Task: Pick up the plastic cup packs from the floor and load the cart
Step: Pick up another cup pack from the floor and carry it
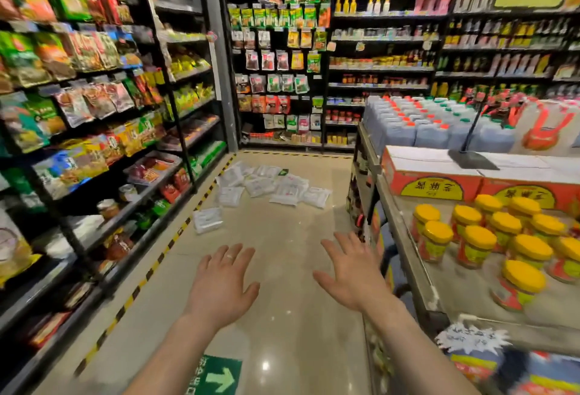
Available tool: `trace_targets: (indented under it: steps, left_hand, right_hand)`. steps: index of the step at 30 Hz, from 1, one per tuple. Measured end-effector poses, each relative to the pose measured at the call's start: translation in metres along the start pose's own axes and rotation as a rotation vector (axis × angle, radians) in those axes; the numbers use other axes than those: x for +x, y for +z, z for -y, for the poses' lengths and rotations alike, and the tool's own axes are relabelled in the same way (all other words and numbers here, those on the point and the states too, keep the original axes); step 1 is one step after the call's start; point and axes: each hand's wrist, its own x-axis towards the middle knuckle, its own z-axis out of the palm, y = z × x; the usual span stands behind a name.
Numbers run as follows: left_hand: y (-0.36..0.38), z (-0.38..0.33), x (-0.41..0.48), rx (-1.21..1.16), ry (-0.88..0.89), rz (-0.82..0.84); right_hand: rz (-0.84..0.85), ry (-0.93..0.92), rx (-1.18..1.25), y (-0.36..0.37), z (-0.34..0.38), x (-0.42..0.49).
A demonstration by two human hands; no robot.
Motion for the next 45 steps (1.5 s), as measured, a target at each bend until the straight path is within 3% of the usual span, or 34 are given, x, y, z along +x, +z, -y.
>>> trace_targets:
  steps: [3,9,21,33,45]
  left_hand:
    - [0.012,0.034,0.048,0.008,-0.087,0.023]
    - [0.040,0.114,0.148,0.003,-0.182,0.014]
    - [0.061,0.296,0.405,0.004,-0.153,0.038]
    - [0.117,0.367,0.659,0.002,-0.159,0.056]
    - [0.161,0.429,0.895,-0.094,-0.472,0.065]
  right_hand:
    - [-0.029,-0.097,0.035,0.008,0.010,0.069]
    - [0.074,-0.168,-0.018,0.036,0.042,0.216]
    - [0.042,-0.189,-0.010,0.071,0.132,0.523]
    - [0.076,-0.205,0.055,0.120,0.111,0.798]
    - [0.221,-0.434,0.035,0.138,0.091,1.109]
